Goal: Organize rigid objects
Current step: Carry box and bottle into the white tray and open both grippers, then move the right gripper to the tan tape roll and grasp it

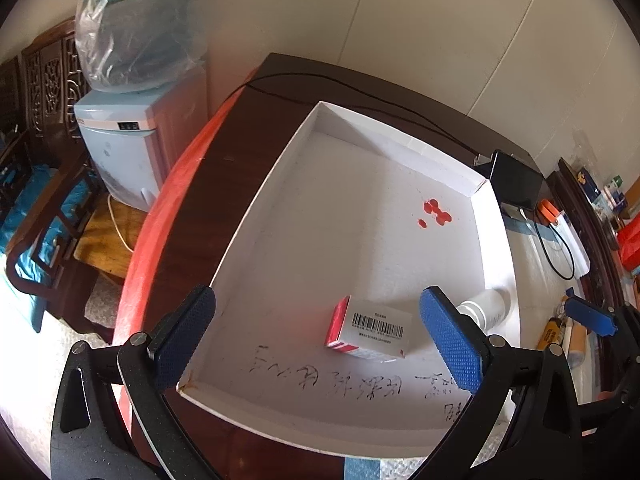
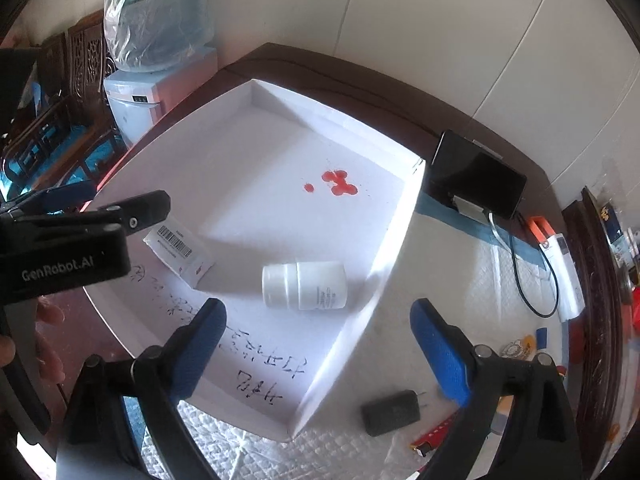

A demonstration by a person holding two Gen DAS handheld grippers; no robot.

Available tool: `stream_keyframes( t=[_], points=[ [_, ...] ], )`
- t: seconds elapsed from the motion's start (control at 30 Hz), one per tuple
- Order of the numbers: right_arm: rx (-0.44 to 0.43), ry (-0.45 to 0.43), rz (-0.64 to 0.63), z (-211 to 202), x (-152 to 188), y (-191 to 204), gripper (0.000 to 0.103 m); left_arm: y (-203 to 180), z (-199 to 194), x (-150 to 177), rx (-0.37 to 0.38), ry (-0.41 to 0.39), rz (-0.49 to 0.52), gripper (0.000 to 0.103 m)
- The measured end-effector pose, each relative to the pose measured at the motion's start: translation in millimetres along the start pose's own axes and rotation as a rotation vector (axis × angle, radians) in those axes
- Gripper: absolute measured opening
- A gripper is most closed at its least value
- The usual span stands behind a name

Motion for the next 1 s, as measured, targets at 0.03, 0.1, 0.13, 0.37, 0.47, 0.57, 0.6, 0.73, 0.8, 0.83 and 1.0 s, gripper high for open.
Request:
stream_keyframes(
  t=[0.03,0.1,0.13,0.37,0.47,0.57,0.6,0.73,0.8,0.83,1.0],
  points=[
    [0.001,-0.008,-0.004,-2,0,0,0.094,0,-3,1,-0.004,-0.003,-0.005,0.103],
    [0.007,-0.024,-0.019,-6,0,1,0.094,1,-10,4,-0.016,-0.01,-0.015,0.103],
    [0.008,-0.032,-0.027,-8,1,1,0.094,0,-13,5,-0.021,-0.012,-0.016,0.103],
    [-0.023,-0.078,-0.043,-23,4,4,0.094,-3,-42,18,-0.062,-0.044,-0.014,0.103],
    [-0.038,-0.095,-0.049,-28,7,6,0.094,-3,-53,24,-0.081,-0.053,-0.013,0.103],
    [-0.052,-0.111,-0.049,-34,10,6,0.094,-5,-63,29,-0.099,-0.063,-0.016,0.103],
    [-0.056,-0.117,-0.049,-36,11,5,0.094,-6,-66,31,-0.103,-0.064,-0.016,0.103],
    [-0.073,-0.14,-0.044,-44,17,2,0.094,-15,-76,39,-0.116,-0.068,-0.007,0.103],
    [-0.081,-0.151,-0.03,-47,20,-3,0.094,-23,-80,44,-0.117,-0.067,0.007,0.103],
    [-0.085,-0.161,-0.019,-49,22,-8,0.094,-26,-81,47,-0.117,-0.067,0.011,0.103],
    [-0.084,-0.186,0.044,-56,35,-43,0.094,-55,-83,59,-0.109,-0.049,0.042,0.103]
  ],
)
Point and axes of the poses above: each gripper's, at about its wrist camera, not at the fingertips, and z roughly the way its jaws point, y to its left, x to its underside, the point moved 6 cm from there along z, roughly the way its jaws point, and after that the axes turned 8 degrees about -x, right-handed, at the moved point
